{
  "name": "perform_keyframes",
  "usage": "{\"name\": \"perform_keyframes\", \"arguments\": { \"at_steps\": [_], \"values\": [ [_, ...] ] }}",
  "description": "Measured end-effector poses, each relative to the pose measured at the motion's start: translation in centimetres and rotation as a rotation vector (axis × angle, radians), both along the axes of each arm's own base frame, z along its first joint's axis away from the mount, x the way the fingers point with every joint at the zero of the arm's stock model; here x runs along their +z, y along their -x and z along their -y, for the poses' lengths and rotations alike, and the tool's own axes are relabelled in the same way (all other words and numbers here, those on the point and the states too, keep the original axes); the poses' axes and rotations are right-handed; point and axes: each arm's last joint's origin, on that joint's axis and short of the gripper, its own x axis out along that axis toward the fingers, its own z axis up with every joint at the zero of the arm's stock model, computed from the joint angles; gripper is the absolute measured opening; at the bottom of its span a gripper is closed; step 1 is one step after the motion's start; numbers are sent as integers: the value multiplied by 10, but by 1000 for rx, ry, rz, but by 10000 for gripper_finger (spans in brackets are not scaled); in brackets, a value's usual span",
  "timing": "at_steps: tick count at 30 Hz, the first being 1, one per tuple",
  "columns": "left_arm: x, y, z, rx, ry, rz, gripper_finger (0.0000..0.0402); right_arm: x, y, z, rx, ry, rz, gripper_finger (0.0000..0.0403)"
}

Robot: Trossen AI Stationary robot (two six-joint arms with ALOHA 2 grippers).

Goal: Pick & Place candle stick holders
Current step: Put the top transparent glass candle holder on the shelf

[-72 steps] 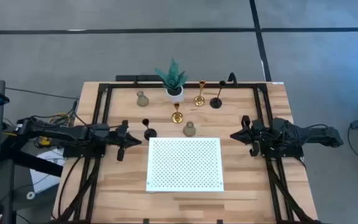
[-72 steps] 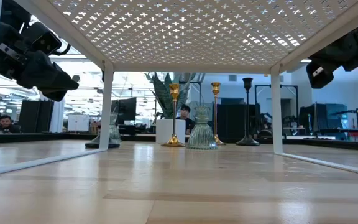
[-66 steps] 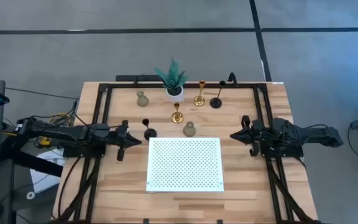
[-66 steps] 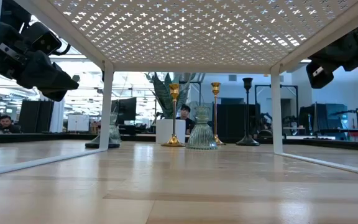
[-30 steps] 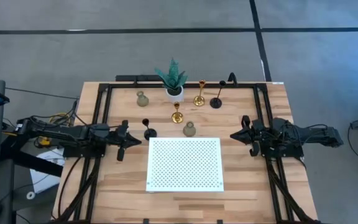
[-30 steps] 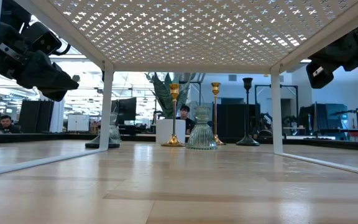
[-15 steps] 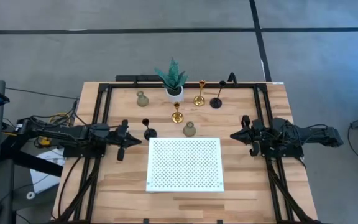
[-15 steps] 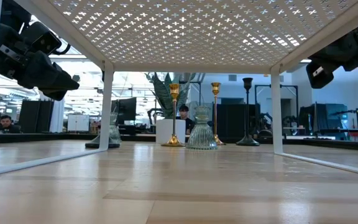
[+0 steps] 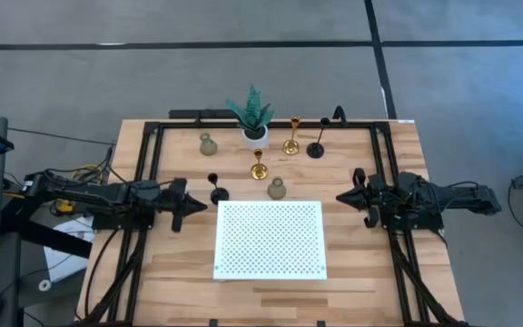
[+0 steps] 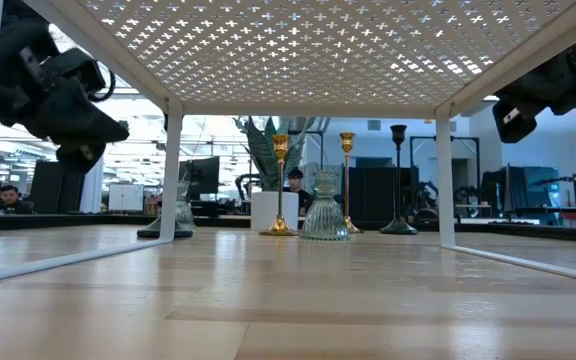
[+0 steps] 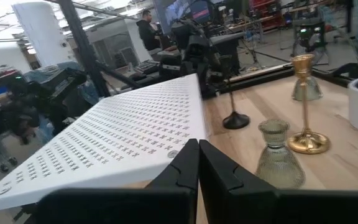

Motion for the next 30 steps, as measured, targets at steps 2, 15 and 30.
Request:
{"name": "perform_keyframes", "arguments": {
  "at_steps": [2,15,30],
  "values": [
    [0,0,0,7,55,1,8,1,0,0,0,0,9,0],
    [8,-1,0,7,81,80,8,1,0,0,-3,-415,-2,0],
    [32,1,0,-3,105,331,8,2,0,0,-3,-446,0,0]
  ]
}}
